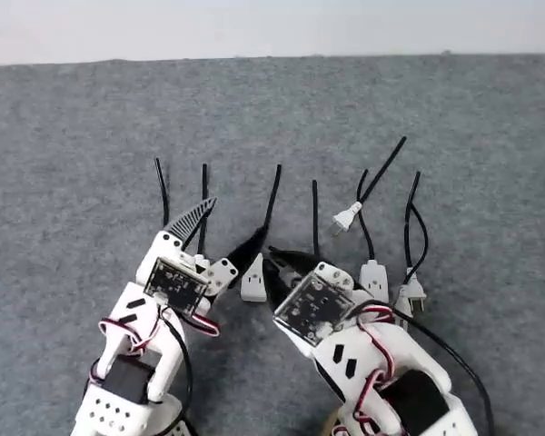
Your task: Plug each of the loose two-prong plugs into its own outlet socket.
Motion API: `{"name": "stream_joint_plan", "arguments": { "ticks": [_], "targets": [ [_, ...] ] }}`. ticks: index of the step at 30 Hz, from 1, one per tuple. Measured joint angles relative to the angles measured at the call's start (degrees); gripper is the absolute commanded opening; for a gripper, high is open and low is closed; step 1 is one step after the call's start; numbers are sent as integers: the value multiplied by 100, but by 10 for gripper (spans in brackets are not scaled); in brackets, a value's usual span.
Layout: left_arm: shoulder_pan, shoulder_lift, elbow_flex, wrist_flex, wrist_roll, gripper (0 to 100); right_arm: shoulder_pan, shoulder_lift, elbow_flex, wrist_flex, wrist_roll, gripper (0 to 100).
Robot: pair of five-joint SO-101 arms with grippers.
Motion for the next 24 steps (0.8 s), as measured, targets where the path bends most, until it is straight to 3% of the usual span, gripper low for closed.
{"name": "stream_joint_plan", "arguments": {
  "ticks": [18, 24],
  "targets": [
    [-9, 0, 0, 0, 0, 268, 0, 9, 0, 0, 0, 9],
    [-9, 0, 0, -132, 0, 268, 554, -26, 176, -308, 0, 9]
  ]
}}
